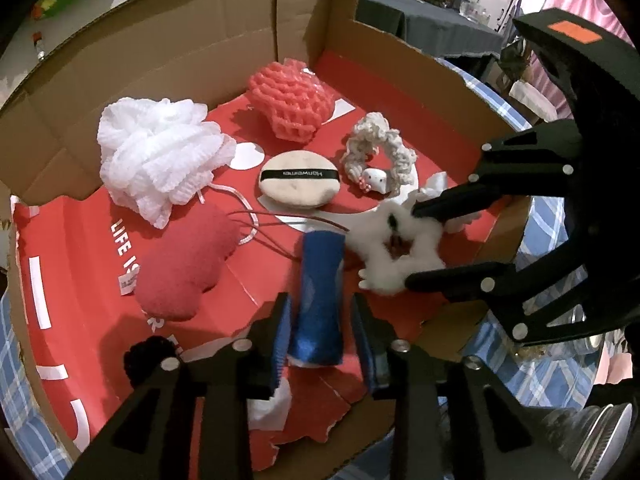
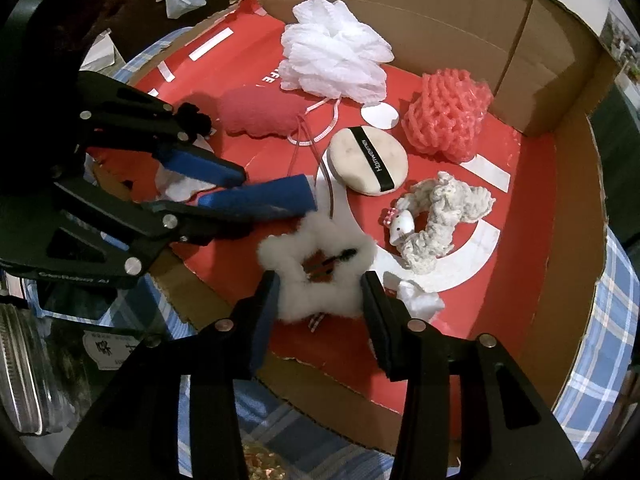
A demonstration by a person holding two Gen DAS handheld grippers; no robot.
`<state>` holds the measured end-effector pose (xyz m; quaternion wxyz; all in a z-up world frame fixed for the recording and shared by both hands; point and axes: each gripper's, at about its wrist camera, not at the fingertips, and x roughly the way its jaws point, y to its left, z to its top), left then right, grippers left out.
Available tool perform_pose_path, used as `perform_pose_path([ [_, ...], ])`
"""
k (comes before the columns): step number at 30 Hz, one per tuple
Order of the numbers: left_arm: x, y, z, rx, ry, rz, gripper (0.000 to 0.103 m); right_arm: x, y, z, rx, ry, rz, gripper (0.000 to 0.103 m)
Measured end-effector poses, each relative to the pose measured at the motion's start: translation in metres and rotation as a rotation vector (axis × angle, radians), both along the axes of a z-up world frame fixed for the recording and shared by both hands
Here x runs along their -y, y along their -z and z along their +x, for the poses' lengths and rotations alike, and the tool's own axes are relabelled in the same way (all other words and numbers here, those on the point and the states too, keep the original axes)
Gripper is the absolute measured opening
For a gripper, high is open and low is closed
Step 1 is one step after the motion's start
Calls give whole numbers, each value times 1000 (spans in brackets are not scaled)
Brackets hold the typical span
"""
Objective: Organize soft objects
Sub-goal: 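Open the left tool over the box floor while the right tool releases the star tie beside it, then lift both open tools up from the box contents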
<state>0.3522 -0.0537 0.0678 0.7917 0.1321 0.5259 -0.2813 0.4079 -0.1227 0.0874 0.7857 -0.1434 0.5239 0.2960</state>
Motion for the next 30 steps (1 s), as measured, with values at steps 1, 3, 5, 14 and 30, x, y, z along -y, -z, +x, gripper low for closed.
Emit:
perform_pose_path([
  [1,-1,-2,-1,2,-5,-3,37,0,0,0,0,3,1,44],
  [3,-2,-6,-3,9,-17,-8,44,1,-1,-1,5,13,2,50],
  [5,-5,-13,-5,22,-39,-17,49,4,-5,-3,15,32,2,51],
  [14,-30,-42,-25,80,-227,-60,81,22,-34,-19,60,204,57,69],
  [30,-56,-40,-51,100,-501,-106,101,29,-40,-41,64,454,82,75],
])
